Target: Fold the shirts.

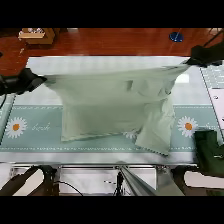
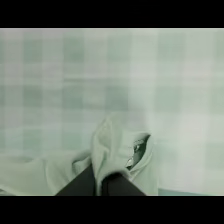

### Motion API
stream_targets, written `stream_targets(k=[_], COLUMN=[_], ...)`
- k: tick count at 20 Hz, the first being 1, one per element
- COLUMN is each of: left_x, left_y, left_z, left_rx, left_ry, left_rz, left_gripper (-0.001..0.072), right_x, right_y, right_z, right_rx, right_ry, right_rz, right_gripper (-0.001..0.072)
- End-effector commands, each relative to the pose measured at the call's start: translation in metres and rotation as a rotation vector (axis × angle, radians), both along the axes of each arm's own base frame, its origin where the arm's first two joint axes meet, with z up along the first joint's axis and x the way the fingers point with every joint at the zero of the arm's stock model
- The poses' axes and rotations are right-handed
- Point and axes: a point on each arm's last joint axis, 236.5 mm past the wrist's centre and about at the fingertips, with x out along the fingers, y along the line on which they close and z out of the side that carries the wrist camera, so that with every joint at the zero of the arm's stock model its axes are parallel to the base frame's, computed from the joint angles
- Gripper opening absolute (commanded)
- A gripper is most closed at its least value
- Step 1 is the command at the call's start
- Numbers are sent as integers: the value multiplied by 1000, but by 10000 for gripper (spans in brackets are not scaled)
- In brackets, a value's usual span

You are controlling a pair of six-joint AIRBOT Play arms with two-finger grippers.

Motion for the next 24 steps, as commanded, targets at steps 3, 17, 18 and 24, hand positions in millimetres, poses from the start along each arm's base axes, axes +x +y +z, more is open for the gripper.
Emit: stream_targets(k=[3,17,18,24], left_x=[45,40,40,-91], left_y=[10,-18,-8,77], left_z=[-60,-132,-117,-101], left_rx=[-60,-130,-156,-89], left_ry=[51,249,243,665], left_rz=[71,-25,-45,-182], left_gripper=[26,502,513,513], right_x=[38,34,32,-36], right_y=[-5,23,15,-91], right_z=[-62,-149,-136,-84], right_rx=[36,74,35,-159], right_ry=[33,234,217,313], right_rz=[-41,11,43,-60], right_gripper=[27,228,284,432])
